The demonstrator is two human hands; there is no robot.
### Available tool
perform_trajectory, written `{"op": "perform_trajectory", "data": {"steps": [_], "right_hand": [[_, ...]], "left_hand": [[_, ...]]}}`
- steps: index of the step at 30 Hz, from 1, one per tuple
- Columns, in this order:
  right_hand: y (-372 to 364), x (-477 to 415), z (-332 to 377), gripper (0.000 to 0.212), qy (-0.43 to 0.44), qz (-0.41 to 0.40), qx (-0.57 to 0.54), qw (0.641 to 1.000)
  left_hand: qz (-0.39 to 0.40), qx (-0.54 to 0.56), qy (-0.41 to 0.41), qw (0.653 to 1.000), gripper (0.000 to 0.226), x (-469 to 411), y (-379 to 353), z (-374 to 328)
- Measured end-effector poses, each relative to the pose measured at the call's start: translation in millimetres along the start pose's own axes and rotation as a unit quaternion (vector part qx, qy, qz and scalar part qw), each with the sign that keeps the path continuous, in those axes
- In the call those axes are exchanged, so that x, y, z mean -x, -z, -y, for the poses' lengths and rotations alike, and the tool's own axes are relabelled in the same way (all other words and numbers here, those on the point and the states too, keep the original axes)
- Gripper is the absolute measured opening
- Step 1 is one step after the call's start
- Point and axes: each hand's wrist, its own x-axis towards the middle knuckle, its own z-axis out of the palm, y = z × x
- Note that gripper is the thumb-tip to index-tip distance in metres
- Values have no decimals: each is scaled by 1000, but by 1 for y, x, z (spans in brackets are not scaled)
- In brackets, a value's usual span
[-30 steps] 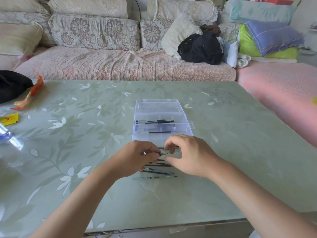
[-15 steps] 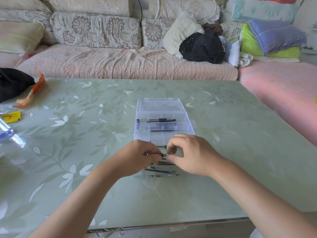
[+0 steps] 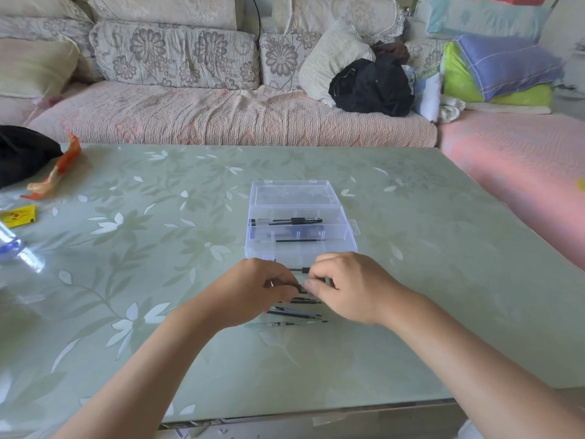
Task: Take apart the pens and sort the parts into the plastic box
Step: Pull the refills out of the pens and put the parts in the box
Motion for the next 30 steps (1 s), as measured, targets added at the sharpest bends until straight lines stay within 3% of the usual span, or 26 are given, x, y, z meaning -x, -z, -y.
{"op": "perform_trajectory", "data": {"steps": [8,22,27,30], "right_hand": [[4,0,0,9,-2,-8,-12,1000],[-3,-2,2,18,-7,34,-39,999],[16,-3,-10,24,-69,-11,-62,996],[27,-2,-26,22,-127,-31,-9,991]], "left_hand": [[-23,-25,-9,999,7,1,-1,-1],[-61,-68,-36,995,7,1,-1,0],[-123,-122,-30,984,9,0,0,0],[-145,-153,-24,977,11,2,2,0]]}}
